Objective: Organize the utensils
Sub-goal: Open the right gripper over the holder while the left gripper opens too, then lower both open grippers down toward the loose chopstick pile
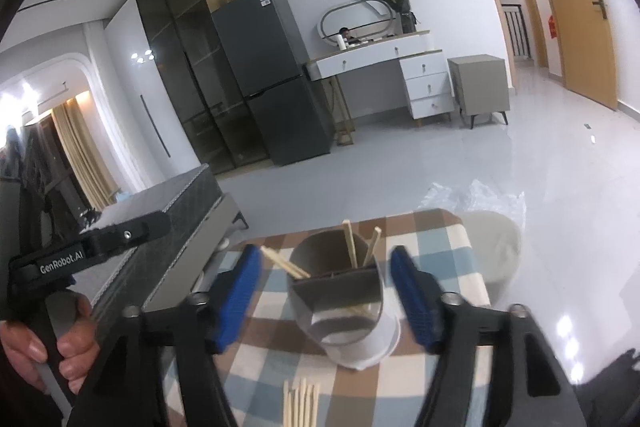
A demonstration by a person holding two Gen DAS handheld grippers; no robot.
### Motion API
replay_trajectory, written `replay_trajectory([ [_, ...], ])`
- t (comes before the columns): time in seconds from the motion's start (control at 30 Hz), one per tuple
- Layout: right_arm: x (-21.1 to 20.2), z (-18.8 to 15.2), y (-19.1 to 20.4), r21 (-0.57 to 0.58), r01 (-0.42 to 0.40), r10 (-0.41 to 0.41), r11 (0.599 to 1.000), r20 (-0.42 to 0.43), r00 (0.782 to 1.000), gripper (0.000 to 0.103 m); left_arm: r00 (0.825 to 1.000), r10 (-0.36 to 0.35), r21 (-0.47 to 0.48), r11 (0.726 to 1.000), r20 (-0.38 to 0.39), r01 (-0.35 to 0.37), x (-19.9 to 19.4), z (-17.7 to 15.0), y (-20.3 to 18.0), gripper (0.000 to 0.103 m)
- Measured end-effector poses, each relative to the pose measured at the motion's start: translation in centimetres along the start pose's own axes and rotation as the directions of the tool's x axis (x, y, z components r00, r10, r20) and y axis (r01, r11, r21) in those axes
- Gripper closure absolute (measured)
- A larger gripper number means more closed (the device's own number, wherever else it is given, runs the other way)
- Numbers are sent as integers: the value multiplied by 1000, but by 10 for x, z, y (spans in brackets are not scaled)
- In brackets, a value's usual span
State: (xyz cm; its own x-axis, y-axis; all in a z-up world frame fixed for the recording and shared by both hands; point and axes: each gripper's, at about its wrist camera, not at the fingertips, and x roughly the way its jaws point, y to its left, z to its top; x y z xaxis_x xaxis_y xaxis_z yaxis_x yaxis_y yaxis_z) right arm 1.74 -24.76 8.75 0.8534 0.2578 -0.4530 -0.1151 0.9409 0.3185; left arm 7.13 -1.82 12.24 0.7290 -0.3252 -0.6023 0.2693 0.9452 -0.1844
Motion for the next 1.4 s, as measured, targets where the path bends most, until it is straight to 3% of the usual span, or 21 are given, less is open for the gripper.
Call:
replay_trajectory([
  [0.5, -33, -49, 39, -70, -13, 14, 997, 16, 1000, 6, 990, 109, 30, 993, 91, -112, -24, -47, 15, 4],
  [0.77, -18, -97, 36, -72, -1, -5, 997, -83, 997, 6, 989, 148, -8, 989, 27, -147, 0, -95, 36, 4],
  [1.0, -2, -116, 36, -103, 10, -26, 995, -156, 987, 6, 986, 161, -52, 985, -38, -163, 14, -129, 48, 4],
  [1.3, 38, -142, 23, -83, 41, -66, 996, -332, 941, 8, 970, 205, -93, 971, -132, -218, 39, -147, 73, 4],
  [1.4, 58, -148, 24, -105, 35, -74, 994, -397, 915, 18, 961, 212, -124, 964, -175, -235, 49, -149, 83, 4],
])
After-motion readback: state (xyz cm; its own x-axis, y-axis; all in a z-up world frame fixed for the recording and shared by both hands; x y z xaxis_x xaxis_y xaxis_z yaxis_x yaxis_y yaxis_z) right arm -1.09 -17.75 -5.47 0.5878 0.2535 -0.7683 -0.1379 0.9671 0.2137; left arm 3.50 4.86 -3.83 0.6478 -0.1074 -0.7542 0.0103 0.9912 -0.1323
